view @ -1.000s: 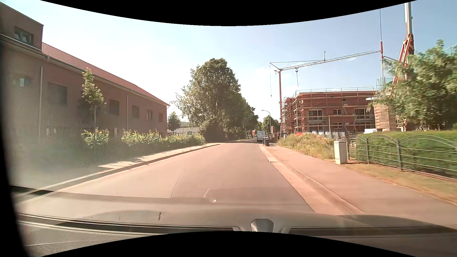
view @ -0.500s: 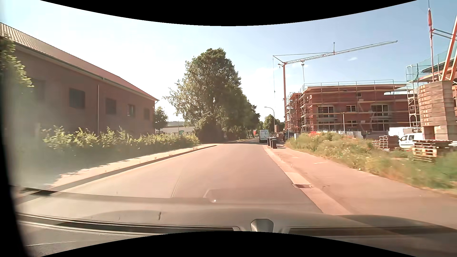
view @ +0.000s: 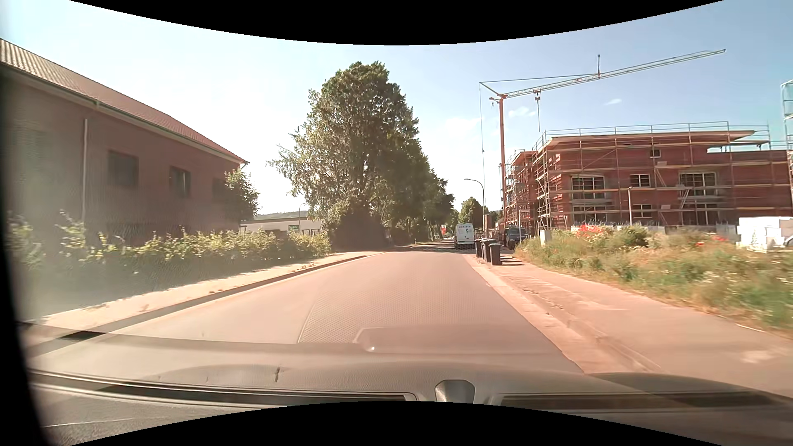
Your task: Follow the waypoints while adhering to traffic rules and regulations
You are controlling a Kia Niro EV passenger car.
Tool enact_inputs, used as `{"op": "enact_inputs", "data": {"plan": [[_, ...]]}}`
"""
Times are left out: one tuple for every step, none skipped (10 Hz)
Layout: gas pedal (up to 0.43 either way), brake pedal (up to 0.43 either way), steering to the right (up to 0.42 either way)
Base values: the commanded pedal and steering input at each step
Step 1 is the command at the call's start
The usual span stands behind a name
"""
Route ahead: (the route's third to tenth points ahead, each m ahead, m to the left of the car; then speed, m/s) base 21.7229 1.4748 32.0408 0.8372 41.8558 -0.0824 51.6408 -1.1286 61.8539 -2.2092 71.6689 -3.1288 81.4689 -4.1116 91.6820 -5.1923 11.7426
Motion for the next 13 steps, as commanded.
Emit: {"op": "enact_inputs", "data": {"plan": [[0.138,0.006,0.002],[0.138,0.006,0.003],[0.138,0.006,0.004],[0.138,0.006,0.005],[0.138,0.006,0.007],[0.138,0.006,0.008],[0.138,0.006,0.009],[0.138,0.006,0.012],[0.138,0.006,0.012],[0.138,0.006,0.012],[0.138,0.006,0.012],[0.138,0.006,0.012],[0.138,0.006,0.012]]}}
